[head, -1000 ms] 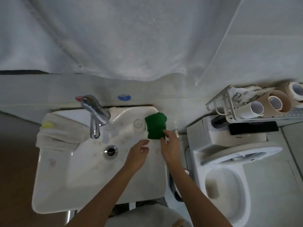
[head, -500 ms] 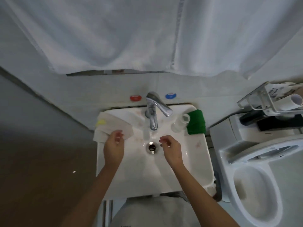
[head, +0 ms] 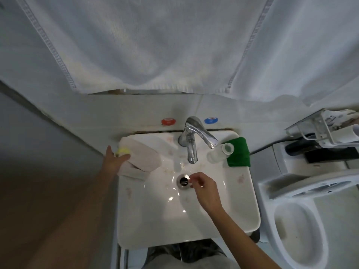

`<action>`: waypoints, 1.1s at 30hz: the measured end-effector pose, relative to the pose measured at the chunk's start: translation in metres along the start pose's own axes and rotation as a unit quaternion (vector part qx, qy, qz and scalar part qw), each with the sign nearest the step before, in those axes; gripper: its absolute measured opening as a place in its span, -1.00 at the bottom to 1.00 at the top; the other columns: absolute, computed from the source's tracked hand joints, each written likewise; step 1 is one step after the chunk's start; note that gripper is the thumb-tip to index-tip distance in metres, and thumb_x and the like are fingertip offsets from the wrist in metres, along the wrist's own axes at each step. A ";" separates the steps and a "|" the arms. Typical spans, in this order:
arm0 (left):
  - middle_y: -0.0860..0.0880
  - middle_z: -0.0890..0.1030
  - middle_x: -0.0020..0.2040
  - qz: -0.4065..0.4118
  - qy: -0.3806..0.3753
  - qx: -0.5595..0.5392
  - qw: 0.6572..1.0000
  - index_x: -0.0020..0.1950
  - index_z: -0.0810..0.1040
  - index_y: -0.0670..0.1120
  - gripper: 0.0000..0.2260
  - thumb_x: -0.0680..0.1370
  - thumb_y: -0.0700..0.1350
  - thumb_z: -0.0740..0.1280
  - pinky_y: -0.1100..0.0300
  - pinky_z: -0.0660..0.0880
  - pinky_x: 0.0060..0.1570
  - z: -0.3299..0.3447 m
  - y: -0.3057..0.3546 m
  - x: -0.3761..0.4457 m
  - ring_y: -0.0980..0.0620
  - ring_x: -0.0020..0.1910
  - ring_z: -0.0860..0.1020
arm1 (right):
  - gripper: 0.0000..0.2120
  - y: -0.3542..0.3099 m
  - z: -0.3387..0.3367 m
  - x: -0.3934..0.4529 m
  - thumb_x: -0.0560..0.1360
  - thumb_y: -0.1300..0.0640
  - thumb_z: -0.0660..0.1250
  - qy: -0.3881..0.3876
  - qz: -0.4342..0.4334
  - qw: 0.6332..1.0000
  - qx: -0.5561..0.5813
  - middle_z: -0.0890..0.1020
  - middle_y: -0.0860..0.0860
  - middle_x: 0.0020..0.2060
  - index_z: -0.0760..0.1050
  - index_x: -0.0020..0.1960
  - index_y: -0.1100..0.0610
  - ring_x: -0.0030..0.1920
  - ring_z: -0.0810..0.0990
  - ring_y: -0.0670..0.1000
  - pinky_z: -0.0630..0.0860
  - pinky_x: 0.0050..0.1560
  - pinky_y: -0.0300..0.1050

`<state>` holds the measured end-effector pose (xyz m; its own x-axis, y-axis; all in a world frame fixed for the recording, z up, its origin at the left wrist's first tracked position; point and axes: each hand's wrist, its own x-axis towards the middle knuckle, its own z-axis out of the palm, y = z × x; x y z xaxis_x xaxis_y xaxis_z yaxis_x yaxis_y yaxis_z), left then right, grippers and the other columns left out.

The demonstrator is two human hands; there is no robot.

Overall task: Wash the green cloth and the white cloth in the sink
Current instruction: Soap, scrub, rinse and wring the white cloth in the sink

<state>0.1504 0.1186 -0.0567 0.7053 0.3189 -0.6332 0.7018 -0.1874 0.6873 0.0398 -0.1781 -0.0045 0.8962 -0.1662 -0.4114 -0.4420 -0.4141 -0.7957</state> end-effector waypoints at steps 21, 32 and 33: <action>-0.25 0.55 -0.10 0.144 0.095 0.090 0.981 0.12 0.55 -0.27 -0.78 0.48 -0.30 0.36 0.12 0.36 -0.10 0.023 0.017 -0.102 -0.22 -0.06 0.54 | -0.79 -0.008 -0.034 0.014 0.53 0.33 0.22 -0.019 0.049 0.994 0.098 0.67 0.02 -0.18 0.54 0.01 0.08 -0.20 0.64 0.00 0.52 -0.11 -0.13; -0.04 0.57 -0.26 0.102 -0.052 -0.081 0.990 -0.13 0.57 -0.08 -0.71 0.17 -0.21 0.29 0.27 0.42 -0.34 0.104 0.037 -0.158 0.06 -0.30 0.49 | -0.70 -0.077 -0.090 0.014 0.60 0.24 0.23 -0.017 -0.043 0.956 0.288 0.66 -0.02 -0.05 0.42 0.30 0.06 -0.09 0.69 0.05 0.61 -0.06 -0.09; -0.06 0.57 -0.24 0.098 -0.063 -0.081 0.990 -0.11 0.57 -0.11 -0.69 0.16 -0.20 0.29 0.24 0.42 -0.32 0.112 0.037 -0.160 0.04 -0.28 0.49 | -0.73 -0.084 -0.091 0.016 0.60 0.21 0.23 -0.027 -0.043 0.958 0.284 0.65 -0.04 -0.07 0.43 0.30 0.09 -0.10 0.69 0.04 0.61 -0.07 -0.10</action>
<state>0.0749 -0.0430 0.0296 0.8399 0.1714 -0.5149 0.5328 -0.0802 0.8424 0.0948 -0.2278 0.0961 0.9338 -0.1000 -0.3434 -0.3298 0.1309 -0.9349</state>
